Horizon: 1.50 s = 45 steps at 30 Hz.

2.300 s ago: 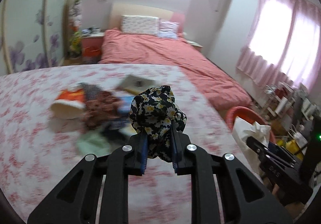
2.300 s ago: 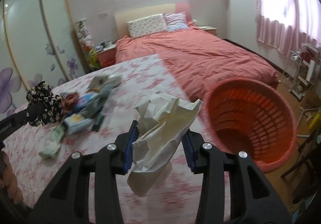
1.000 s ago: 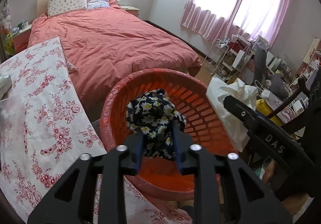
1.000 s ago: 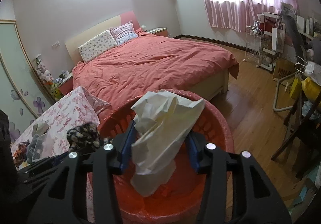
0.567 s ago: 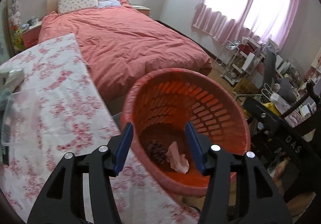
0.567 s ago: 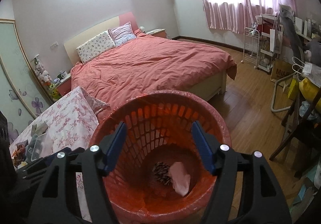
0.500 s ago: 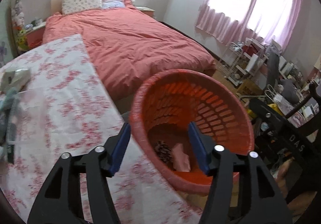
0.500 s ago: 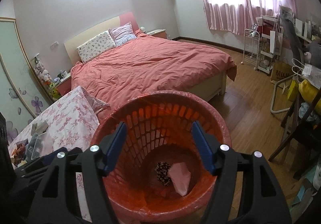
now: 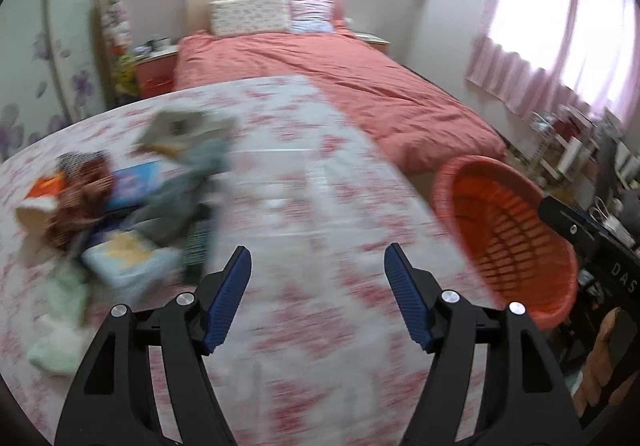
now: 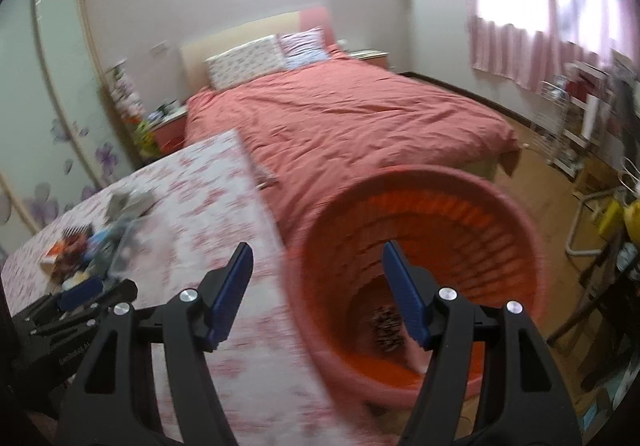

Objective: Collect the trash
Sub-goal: 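Move both grippers back over the items on the bed, then grasp the clear plastic tray with the right gripper while the left grasps the green towel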

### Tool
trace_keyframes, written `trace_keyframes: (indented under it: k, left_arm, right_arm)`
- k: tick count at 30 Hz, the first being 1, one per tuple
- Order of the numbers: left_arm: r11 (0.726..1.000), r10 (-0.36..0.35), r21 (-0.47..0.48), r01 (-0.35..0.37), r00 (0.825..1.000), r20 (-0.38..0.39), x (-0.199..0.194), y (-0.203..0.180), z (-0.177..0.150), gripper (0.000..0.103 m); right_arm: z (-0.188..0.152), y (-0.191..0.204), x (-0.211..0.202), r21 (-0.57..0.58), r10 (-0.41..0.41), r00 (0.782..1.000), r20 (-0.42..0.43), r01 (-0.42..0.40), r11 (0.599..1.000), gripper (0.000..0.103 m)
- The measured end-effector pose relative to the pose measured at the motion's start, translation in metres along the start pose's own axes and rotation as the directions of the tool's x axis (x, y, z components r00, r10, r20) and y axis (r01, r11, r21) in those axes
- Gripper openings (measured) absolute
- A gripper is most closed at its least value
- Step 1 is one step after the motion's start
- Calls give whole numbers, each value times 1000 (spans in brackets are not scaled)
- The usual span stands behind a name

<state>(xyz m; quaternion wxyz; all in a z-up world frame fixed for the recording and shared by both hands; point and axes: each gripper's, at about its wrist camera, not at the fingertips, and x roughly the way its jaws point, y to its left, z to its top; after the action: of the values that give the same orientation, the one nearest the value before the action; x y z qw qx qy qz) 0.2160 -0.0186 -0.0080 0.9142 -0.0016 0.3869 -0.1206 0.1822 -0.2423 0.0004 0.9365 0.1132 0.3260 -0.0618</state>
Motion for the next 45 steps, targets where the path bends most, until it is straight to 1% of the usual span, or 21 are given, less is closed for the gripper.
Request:
trace_keyframes:
  k: [4, 7, 8, 12, 15, 17, 21, 24, 26, 28, 31, 32, 40, 45]
  left_arm:
    - [995, 77, -67, -76, 997, 7, -13, 54, -6, 69]
    - [986, 128, -112, -126, 992, 12, -22, 88, -9, 71]
    - [982, 140, -126, -137, 990, 12, -24, 98, -11, 71]
    - [968, 178, -181, -173, 984, 10, -35, 134, -18, 71]
    - [961, 188, -209, -182, 982, 11, -40, 153, -22, 71]
    - [958, 193, -218, -185, 981, 14, -43, 161, -23, 71]
    - [954, 198, -232, -190, 980, 13, -48, 176, -28, 72]
    - [951, 197, -243, -189, 980, 9, -50, 186, -34, 72]
    - [950, 193, -250, -186, 981, 0, -48, 191, -37, 72]
    - [950, 189, -251, -184, 982, -4, -49, 193, -40, 72]
    - [951, 187, -250, -184, 982, -15, -48, 194, -44, 72]
    - [951, 184, -251, -182, 983, -18, -48, 194, -44, 72]
    - [957, 159, -236, -166, 986, -49, -42, 186, -51, 72]
    - [958, 163, -223, -178, 983, -86, -32, 180, -54, 72]
  right_arm:
    - [-7, 54, 14, -54, 64, 997, -40, -66, 996, 66]
    - [-11, 94, 25, -94, 99, 993, -68, -105, 990, 72]
    - [-13, 109, 30, -109, 104, 992, -76, -112, 988, 75]
    - [-16, 149, 47, -122, 115, 988, -104, -128, 984, 88]
    - [-18, 170, 63, -115, 97, 986, -134, -112, 987, 92]
    - [-18, 179, 76, -108, 82, 984, -158, -99, 989, 93]
    - [-18, 191, 89, -113, 47, 983, -178, -68, 991, 94]
    - [-17, 196, 99, -129, -1, 983, -185, -24, 991, 94]
    - [-18, 198, 105, -132, -16, 980, -200, -11, 991, 94]
    - [-19, 198, 109, -136, -21, 977, -210, -8, 991, 90]
    - [-22, 200, 112, -155, -33, 974, -223, -2, 988, 76]
    - [-24, 200, 114, -159, -37, 973, -230, 0, 987, 75]
    - [-29, 182, 102, -167, -35, 978, -207, 0, 986, 73]
    - [-28, 171, 92, -147, -26, 980, -197, -4, 989, 73]
